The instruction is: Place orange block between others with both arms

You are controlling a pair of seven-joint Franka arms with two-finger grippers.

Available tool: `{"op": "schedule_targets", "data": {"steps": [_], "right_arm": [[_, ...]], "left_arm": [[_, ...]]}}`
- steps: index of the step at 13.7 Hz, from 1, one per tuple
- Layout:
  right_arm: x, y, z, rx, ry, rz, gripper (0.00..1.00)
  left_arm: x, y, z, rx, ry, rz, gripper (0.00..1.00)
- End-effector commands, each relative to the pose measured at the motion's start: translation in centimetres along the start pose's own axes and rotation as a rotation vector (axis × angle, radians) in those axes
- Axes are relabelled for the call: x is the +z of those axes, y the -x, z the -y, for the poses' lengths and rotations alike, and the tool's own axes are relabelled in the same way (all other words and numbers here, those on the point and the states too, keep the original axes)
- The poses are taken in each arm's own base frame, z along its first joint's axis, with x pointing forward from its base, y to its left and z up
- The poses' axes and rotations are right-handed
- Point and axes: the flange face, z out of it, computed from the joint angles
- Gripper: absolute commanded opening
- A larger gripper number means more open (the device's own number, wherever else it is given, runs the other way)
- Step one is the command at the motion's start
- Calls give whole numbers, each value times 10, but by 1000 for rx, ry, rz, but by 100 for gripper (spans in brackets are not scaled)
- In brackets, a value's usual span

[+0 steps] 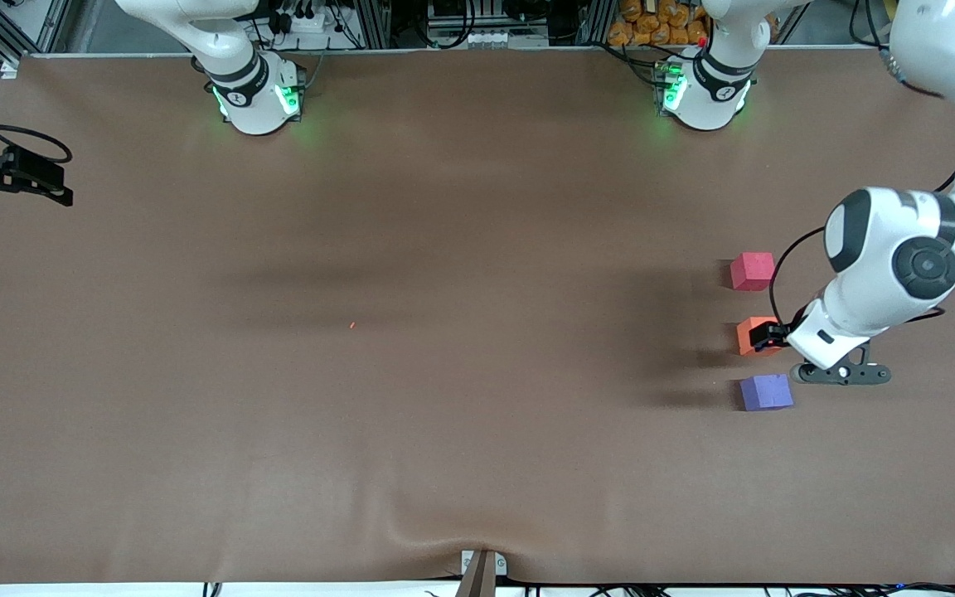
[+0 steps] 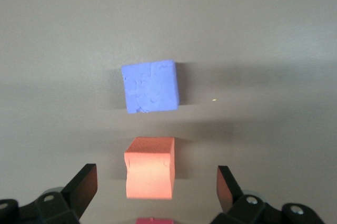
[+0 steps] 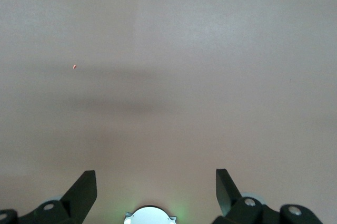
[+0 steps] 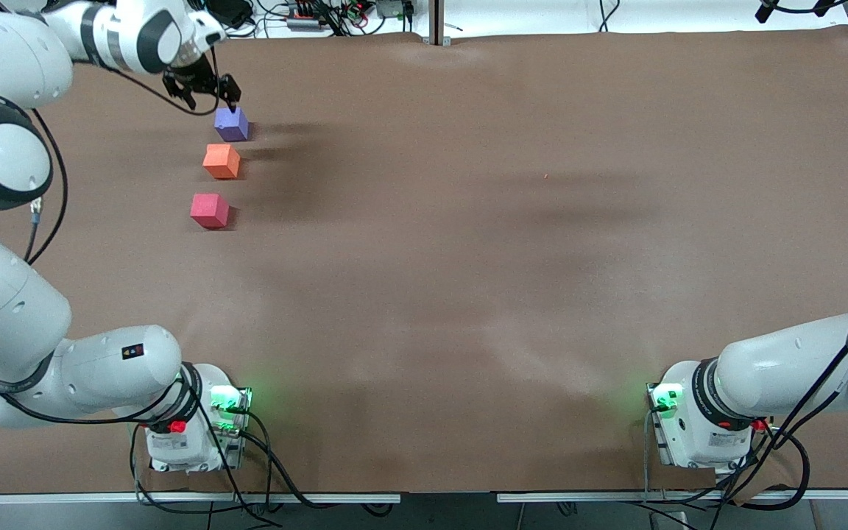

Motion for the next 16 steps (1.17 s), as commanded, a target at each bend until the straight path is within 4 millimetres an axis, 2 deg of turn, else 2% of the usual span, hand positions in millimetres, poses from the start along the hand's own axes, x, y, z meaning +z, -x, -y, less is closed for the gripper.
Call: {"op": "schedule_targets", "data": {"steps": [1,4,6,8,11,13,14,16], "right_arm": [[-2,1,0,-9,-18,-6,100],[-3,1,0,-8,-16,-8,100],[-2,1,-3,-5,-17,-6,100],[-2,2,-4,0,-16,-1,100],[-5,6,-7,4,-19,-2,100],[-6,17,-6,8,-25,64,100],[-20,26,-5,10,-30,73,100],[-29,37,-3,7,-37,104,100]], "left_arm": [[-63,-4,-7,-12,-16,14,100],[-127,-11,-16,-1,-19,54,100],[-156,-7,-23,11,-23,92,100],[-203,6,-32,19,-36,80,100],[-256,33,-39,-5,-14,44,100],[-274,45,-29,-27,27,48,100],[-282,51,-30,-30,38,45,100],[-299,60,-30,-35,31,21,100]]}}
